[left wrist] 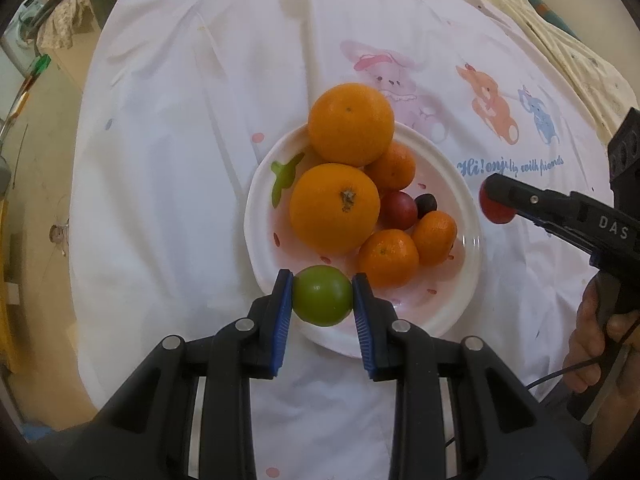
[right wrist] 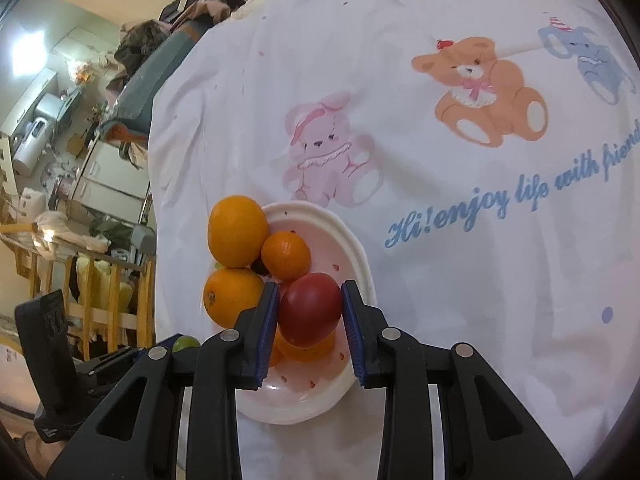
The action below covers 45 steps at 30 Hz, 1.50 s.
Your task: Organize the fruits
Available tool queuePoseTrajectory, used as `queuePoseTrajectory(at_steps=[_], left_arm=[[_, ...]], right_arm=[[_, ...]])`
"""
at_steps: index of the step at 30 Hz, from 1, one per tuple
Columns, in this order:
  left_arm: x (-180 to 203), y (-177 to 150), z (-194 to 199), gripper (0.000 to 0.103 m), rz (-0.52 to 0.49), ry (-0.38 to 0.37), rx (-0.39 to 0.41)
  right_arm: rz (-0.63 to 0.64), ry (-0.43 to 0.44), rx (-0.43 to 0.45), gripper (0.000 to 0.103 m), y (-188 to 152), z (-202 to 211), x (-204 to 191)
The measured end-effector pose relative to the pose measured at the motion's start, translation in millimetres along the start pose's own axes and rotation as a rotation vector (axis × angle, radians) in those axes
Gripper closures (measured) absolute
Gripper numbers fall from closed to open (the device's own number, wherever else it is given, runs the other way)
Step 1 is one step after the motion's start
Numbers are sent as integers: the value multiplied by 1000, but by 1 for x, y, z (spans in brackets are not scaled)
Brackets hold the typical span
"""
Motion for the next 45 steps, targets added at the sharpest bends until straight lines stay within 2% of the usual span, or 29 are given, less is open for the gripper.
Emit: queuePoseTrajectory(at_steps=[16,27,28,29,31,34,37,41,45], left_arm=[[7,-6,-26,77,-56,32,-49],[11,-7,-30,74,-95,66,-33],[12,-8,-32,70,-109,83,-48],[14,-8,-33,66,-123,97,-54],[15,-7,-30,41,-137,114,-36],[19,-4,-20,21,-140,106,20],[21,-2,-15,20,-138,86,38],[24,1,-4,20,-145,65,72],[26,4,16,20,-149,67,143]], right_arm=[[3,-109,-22,68,-3,-16,15],[12,-100,-16,67,-1,-12,10],[8,-99,-15,65,0,-12,11],[-1,-95,-14,54,1,-11,12],[-18,-84,-8,40,2,-10,13],[-16,-89,4,31,3,-6,11],[-12,-78,19,16,5,-2,9],[-18,-34,64,5,8,10,4],[-37,-8,113,5,7,28,0]])
Point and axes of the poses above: each gripper's, at about its wrist camera, not at the fingertips, and z roughly against the way its jaws point, x to its right, y to its top, the point moved 6 cm from there along -z, roughly the way its jaws point, and after that the axes turned 3 degrees about -y, right-handed, at the moved point
